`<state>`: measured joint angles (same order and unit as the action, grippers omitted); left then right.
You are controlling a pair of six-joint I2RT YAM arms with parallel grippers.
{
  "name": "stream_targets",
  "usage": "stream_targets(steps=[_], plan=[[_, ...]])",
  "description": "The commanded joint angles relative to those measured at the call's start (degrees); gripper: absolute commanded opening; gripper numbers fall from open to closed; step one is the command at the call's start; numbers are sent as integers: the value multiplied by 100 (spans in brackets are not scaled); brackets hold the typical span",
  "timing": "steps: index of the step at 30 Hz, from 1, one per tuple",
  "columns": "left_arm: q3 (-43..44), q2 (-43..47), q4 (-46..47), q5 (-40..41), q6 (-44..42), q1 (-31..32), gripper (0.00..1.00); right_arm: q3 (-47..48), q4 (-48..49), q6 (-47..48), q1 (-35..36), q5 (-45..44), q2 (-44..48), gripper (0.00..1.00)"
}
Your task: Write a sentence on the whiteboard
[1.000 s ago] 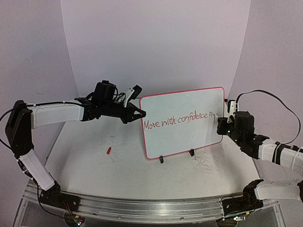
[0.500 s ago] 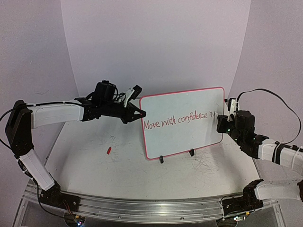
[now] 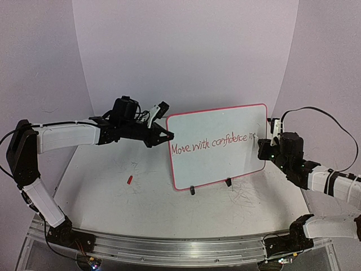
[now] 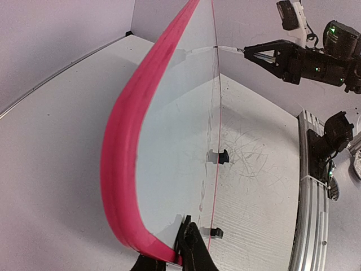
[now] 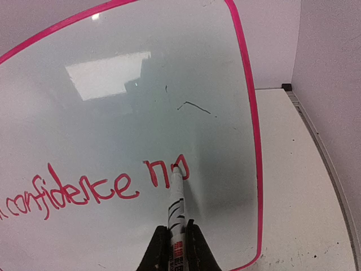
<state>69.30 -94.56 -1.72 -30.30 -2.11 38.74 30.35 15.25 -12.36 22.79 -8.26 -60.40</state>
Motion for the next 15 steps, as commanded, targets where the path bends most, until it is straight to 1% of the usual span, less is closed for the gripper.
stream_targets(steps=[1, 6, 10, 15], plan=[[-54, -99, -628, 1005, -880, 16, 0, 32, -104, -48, -7, 42, 80, 0], [-61, -124, -628, 1044, -891, 14, 0, -69, -262, -43, -55, -240, 613, 0], [-48, -121, -628, 1041, -898, 15, 0, -163, -306, -100, -434, 143, 670, 0], [-60, -115, -626, 1043, -901, 21, 0, -147, -192, -66, -640, 451, 629, 0]])
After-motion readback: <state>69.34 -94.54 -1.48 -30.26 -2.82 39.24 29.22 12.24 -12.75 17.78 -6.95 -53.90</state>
